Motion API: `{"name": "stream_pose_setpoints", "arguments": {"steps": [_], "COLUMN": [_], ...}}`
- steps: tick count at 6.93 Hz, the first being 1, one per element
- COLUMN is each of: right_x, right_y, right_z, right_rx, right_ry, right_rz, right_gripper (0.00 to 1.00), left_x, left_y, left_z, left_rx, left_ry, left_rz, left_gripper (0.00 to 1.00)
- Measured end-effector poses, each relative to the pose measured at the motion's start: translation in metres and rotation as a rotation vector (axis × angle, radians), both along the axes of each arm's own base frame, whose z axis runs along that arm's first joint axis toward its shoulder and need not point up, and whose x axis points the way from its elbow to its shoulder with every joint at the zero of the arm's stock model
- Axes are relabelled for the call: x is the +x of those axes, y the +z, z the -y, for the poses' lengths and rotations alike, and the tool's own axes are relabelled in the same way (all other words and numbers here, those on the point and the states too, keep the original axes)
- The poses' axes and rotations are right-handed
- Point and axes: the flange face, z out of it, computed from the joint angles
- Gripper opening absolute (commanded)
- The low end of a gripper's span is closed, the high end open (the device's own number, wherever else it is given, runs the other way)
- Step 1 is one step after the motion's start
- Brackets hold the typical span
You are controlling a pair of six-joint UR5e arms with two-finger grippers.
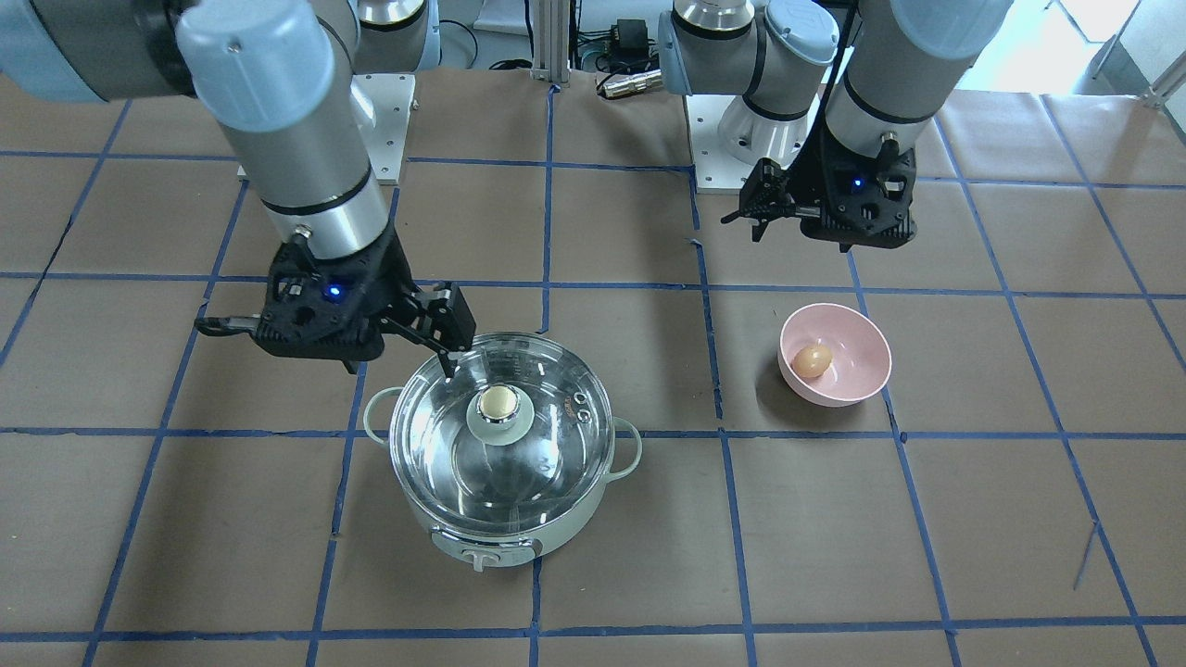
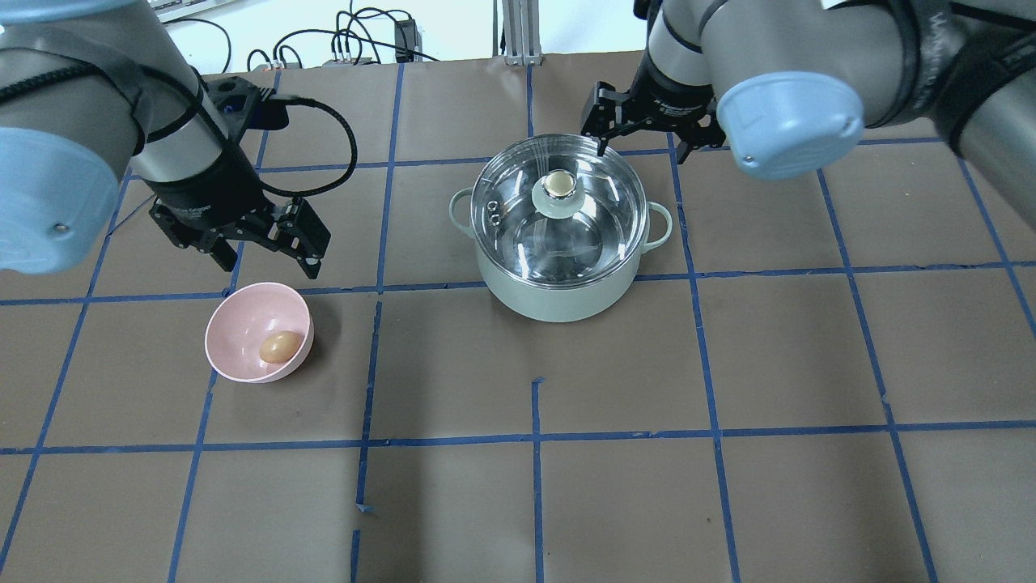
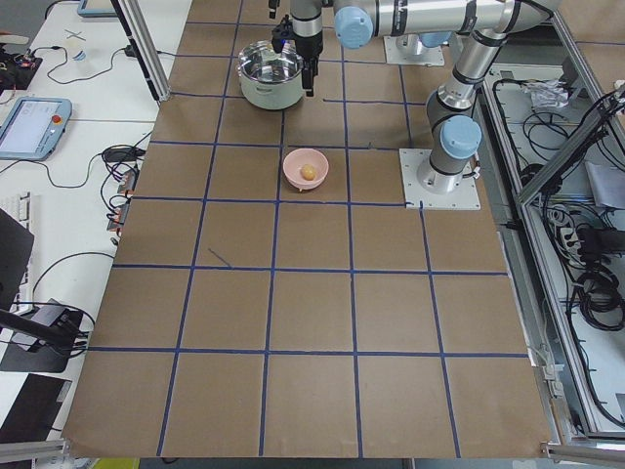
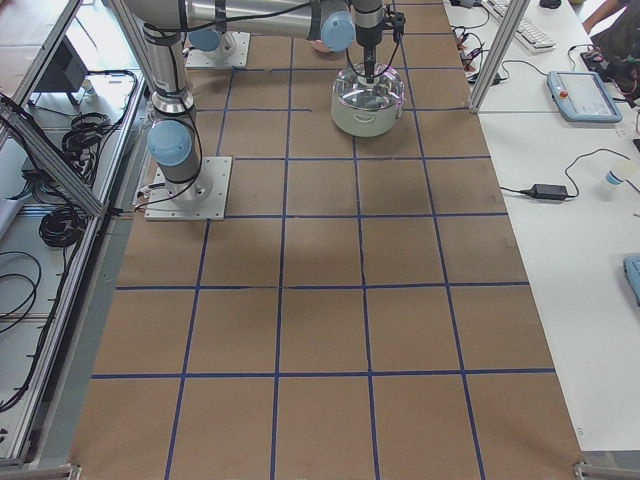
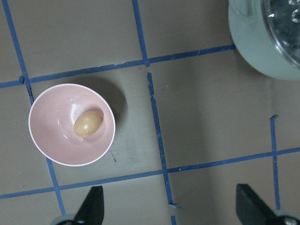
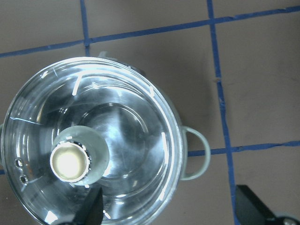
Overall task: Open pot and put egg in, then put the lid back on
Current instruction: 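Lower the left gripper into the pink bowl while the right reaches the lid knob, then close the right gripper on the lid knob while the left gripper grasps the egg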
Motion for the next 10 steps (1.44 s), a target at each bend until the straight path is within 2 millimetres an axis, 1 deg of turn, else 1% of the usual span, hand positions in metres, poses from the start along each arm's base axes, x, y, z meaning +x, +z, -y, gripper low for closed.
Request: {"name": "stream_pose_setpoints", "arguments": {"steps": [1, 2, 3, 4, 6, 7, 8, 10], "right_x": [0.018, 0.026, 0.031, 0.037, 0.056, 0.068, 0.075, 0.077], "right_y": [-0.02, -0.036, -0.049, -0.058, -0.061, -0.066, -0.07, -0.07], "right_z": [0.009, 0.015, 0.02, 0.023, 0.027, 0.027, 0.027, 0.026], "right_rx": [-0.002, 0.004, 0.012, 0.015, 0.01, 0.014, 0.018, 0.018], "right_ry": [-0.004, -0.009, -0.011, -0.015, -0.033, -0.032, -0.027, -0.023], "right_rz": [0.007, 0.008, 0.007, 0.009, 0.02, 0.021, 0.018, 0.009], "right_gripper": [1.0, 1.0, 1.0, 1.0, 1.0, 1.0, 1.0, 1.0], "left_x": [0.026, 0.05, 0.069, 0.081, 0.085, 0.086, 0.088, 0.099], "left_y": [-0.029, -0.058, -0.088, -0.113, -0.162, -0.182, -0.19, -0.194], "left_z": [-0.003, -0.005, -0.007, -0.008, -0.017, -0.021, -0.02, -0.017], "left_rx": [0.049, 0.089, 0.12, 0.132, 0.067, 0.017, -0.026, -0.068], "left_ry": [0.0, -0.024, -0.087, -0.149, -0.185, -0.179, -0.169, -0.127], "left_rz": [-0.003, -0.014, -0.005, 0.029, 0.064, 0.075, 0.08, 0.036], "left_gripper": [0.97, 0.97, 0.97, 0.97, 0.97, 0.97, 0.97, 0.96]}}
